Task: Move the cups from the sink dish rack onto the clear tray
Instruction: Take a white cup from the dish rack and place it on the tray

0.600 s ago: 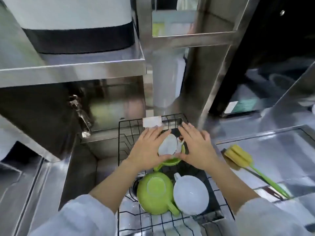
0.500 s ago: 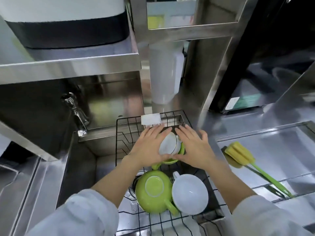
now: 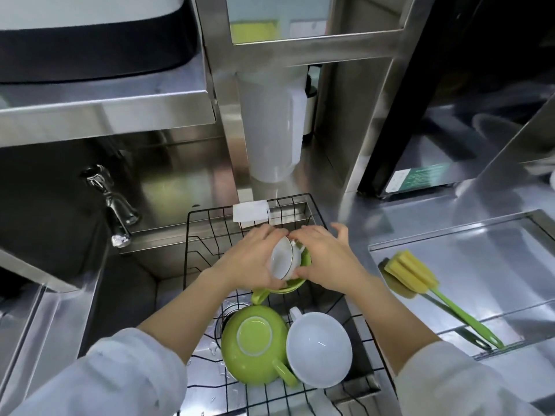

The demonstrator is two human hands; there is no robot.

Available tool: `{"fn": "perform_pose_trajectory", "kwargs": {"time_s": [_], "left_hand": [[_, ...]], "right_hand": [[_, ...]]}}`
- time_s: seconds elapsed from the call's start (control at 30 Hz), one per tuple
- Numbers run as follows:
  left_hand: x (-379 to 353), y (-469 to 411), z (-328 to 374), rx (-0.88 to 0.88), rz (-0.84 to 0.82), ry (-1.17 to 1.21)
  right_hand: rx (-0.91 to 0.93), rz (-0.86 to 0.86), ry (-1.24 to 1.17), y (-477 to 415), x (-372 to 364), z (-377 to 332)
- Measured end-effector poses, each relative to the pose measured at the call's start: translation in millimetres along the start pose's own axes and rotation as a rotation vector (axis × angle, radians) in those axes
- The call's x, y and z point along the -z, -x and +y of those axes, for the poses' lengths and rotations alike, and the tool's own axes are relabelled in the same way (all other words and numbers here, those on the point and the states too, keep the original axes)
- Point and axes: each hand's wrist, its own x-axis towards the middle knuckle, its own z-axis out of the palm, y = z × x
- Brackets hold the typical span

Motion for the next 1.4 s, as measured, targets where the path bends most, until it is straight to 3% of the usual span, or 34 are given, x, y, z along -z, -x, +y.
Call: {"fn": "perform_pose_trajectory", "kwargs": {"time_s": [0.27, 0.43, 0.67, 0.83, 1.07, 1.2, 1.4], "left_hand": [[50.5, 38.4, 21.0, 0.015, 0.223, 0.119], [88.8, 86.0, 22.0, 0.089, 0.414, 0.495], [126.8, 167.5, 10.3, 0.146, 0.643, 0.776], [136.7, 220.0, -9.4, 0.156, 0.721, 0.982], [162.6, 288.1, -51.8, 0.12, 0.723, 1.17], [184.9, 331.3, -80.3, 0.117, 0.702, 1.044], [218.1, 397.8, -116.8, 0.232, 0.848, 0.667]], "right_hand": [[0.001, -0.03, -0.543, 4.9, 49.5, -27.6], [0.091, -0.022, -0.88, 5.8, 65.3, -70.8], [0.213, -0.099, -1.205, 0.7, 54.2, -165.4], [0.3, -0.141, -1.218, 1.0, 42.9, -221.7], [0.38, -0.066, -0.981, 0.5, 38.0, -305.7], [0.421, 0.004, -0.976, 0.5, 38.1, -360.0], [0.443, 0.062, -0.839, -10.9, 30.2, -435.4]]}}
